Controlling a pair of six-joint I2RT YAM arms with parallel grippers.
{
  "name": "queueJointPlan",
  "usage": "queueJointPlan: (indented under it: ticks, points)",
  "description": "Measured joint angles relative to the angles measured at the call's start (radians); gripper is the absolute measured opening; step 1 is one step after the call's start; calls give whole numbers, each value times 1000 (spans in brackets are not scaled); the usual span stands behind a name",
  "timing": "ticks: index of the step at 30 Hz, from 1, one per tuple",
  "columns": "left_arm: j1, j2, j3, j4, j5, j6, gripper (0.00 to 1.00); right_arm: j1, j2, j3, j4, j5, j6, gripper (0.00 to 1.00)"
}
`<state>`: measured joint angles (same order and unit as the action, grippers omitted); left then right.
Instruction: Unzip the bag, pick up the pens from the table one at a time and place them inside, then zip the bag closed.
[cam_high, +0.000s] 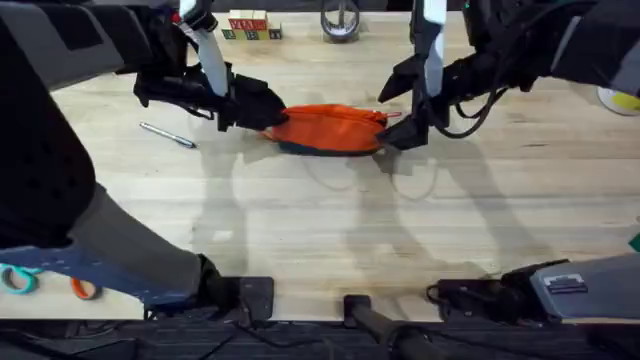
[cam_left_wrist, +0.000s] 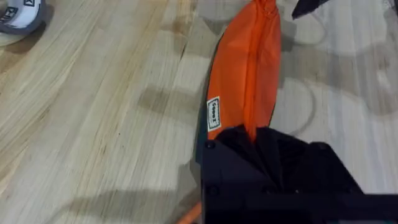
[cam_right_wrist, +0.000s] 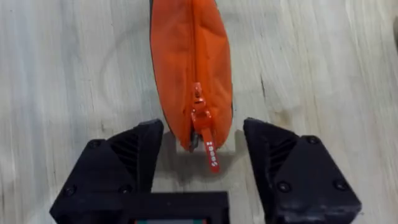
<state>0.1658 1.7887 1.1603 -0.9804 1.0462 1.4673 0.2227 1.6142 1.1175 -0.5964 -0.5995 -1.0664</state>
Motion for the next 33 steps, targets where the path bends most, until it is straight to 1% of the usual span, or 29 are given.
queueJointPlan:
  ticks: [4,11,14,19,21,23,25,26,27,33]
  points:
    - [0,0,0,0,0,0,40,12,0,0,0,0,1,746]
    - [0,0,0,0,0,0,41,18,1,0,0,0,4,640]
    - [0,0,0,0,0,0,41,17,1,0,0,0,5,526]
    - [0,0,0,0,0,0,40,17,1,0,0,0,9,375]
    - [0,0,0,0,0,0,40,17,1,0,1,0,8,330]
    - [0,0,0,0,0,0,40,17,1,0,1,0,10,257]
    - [0,0,0,0,0,0,40,17,1,0,1,0,10,169]
    - [0,0,0,0,0,0,40,17,1,0,1,0,13,70]
    - [0,0,0,0,0,0,40,17,1,0,0,0,14,45]
    - [0,0,0,0,0,0,40,17,1,0,0,0,14,34]
